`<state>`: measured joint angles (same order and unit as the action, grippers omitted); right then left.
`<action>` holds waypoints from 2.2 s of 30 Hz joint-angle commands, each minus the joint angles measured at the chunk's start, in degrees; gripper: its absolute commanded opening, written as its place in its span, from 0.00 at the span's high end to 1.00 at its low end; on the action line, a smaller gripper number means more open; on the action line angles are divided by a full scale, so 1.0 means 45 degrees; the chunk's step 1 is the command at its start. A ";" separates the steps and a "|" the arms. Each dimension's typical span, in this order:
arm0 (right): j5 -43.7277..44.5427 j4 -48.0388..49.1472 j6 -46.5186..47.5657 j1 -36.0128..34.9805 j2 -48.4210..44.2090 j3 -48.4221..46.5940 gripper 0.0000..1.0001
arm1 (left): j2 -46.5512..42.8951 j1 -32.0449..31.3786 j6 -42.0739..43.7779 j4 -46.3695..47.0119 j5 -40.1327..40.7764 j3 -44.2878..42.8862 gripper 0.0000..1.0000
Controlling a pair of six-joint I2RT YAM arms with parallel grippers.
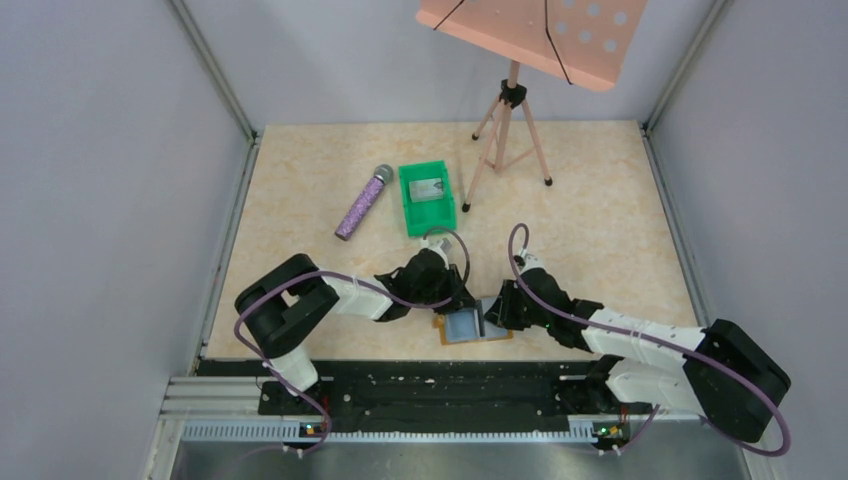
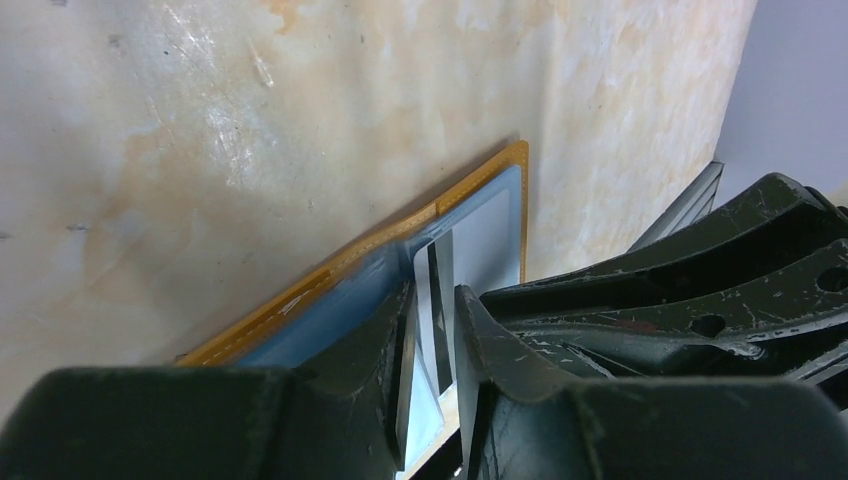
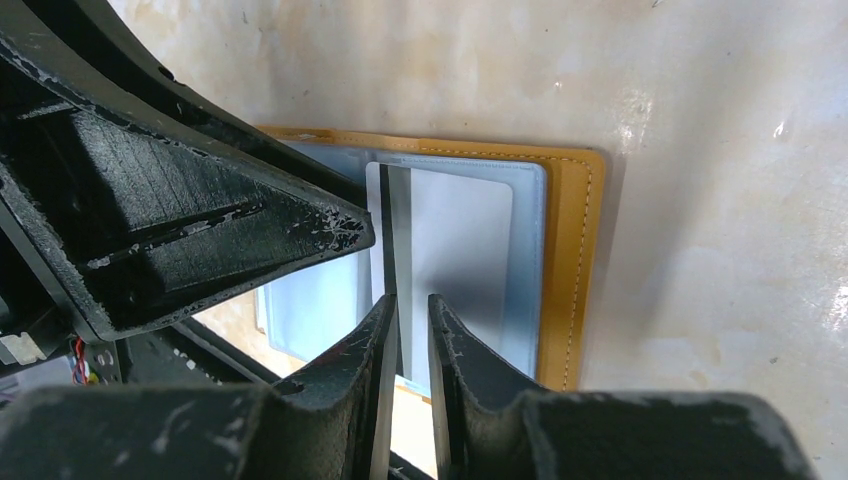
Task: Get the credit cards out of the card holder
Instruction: Remove the credit card from the card holder.
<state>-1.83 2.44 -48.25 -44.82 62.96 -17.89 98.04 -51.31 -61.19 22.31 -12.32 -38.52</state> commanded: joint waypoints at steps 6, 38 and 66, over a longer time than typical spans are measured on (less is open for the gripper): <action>0.0273 -0.0465 -0.0117 0.0116 -0.0631 -0.0094 0.82 | 0.0053 -0.0043 0.0305 -0.0940 0.1013 -0.0478 0.73; 0.1229 -0.1222 -0.0193 0.0112 -0.0584 0.0164 0.83 | 0.0180 -0.0102 -0.0115 0.0441 0.0075 0.0035 0.79; 0.0724 -0.1999 0.1479 0.0550 -0.1463 -0.1382 0.62 | -0.1594 0.0133 0.1420 -0.0331 -0.0198 0.0421 1.00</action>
<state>1.45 -7.01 -43.77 -42.94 56.86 -21.91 93.97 -50.54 -58.57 23.09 -15.16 -35.48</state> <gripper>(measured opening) 0.374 0.010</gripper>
